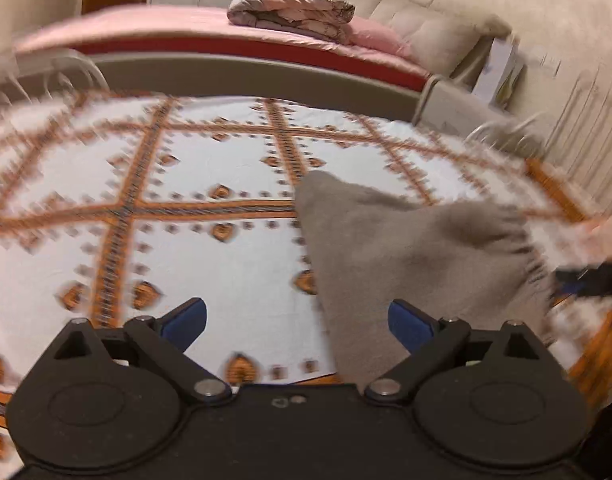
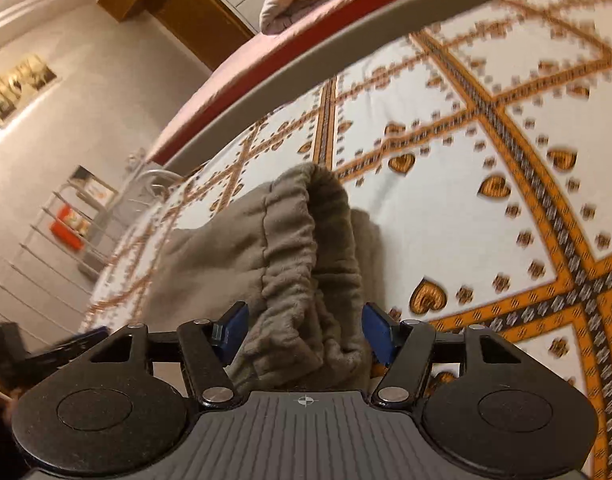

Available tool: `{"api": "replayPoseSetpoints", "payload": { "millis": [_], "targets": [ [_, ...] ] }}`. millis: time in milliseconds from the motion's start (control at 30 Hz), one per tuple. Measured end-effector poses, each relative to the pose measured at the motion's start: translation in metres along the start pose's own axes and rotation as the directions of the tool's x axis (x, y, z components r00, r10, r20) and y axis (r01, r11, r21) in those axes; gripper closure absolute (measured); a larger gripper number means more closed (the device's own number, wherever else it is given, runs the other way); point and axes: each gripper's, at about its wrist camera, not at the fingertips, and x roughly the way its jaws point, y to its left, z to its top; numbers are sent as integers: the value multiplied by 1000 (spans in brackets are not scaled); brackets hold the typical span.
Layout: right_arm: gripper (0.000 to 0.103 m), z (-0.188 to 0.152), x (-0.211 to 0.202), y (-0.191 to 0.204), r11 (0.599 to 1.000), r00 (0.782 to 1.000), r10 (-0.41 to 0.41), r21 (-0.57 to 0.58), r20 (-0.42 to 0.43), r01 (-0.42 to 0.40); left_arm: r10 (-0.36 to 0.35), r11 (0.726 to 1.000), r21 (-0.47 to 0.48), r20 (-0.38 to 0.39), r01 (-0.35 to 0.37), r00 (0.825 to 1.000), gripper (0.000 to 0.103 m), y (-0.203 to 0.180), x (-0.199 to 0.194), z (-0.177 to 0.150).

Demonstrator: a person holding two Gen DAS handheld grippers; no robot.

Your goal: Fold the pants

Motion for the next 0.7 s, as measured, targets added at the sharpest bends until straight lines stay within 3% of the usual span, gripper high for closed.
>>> {"api": "replayPoseSetpoints", "payload": {
  "millis": [133, 200, 367, 433, 533, 700],
  "targets": [
    [39, 6, 4, -15, 997, 999, 38, 71, -29, -36, -127, 985, -122, -11, 125, 992, 13, 8, 14, -1],
    [28, 8, 10, -26, 986, 994, 98, 137, -49, -91, -166, 974, -164, -38, 158, 985, 15, 10, 26, -2],
    [27, 10, 17, -41, 979, 994, 93, 188, -56, -81, -275, 944, -213, -92, 251, 957, 23, 6, 54, -3],
    [27, 11, 21, -48, 970, 990, 124, 216, -67, -107, -277, 946, -212, -129, 246, 952, 31, 4, 65, -6],
    [25, 7, 30, -52, 959, 977, 176, 244, -117, -143, -280, 945, -221, -157, 243, 947, 32, 6, 79, -10],
    [12, 11, 40, -51, 952, 968, 223, 239, -117, -190, -384, 872, -361, -90, 330, 919, 33, 24, 92, -10]
  ]
}}
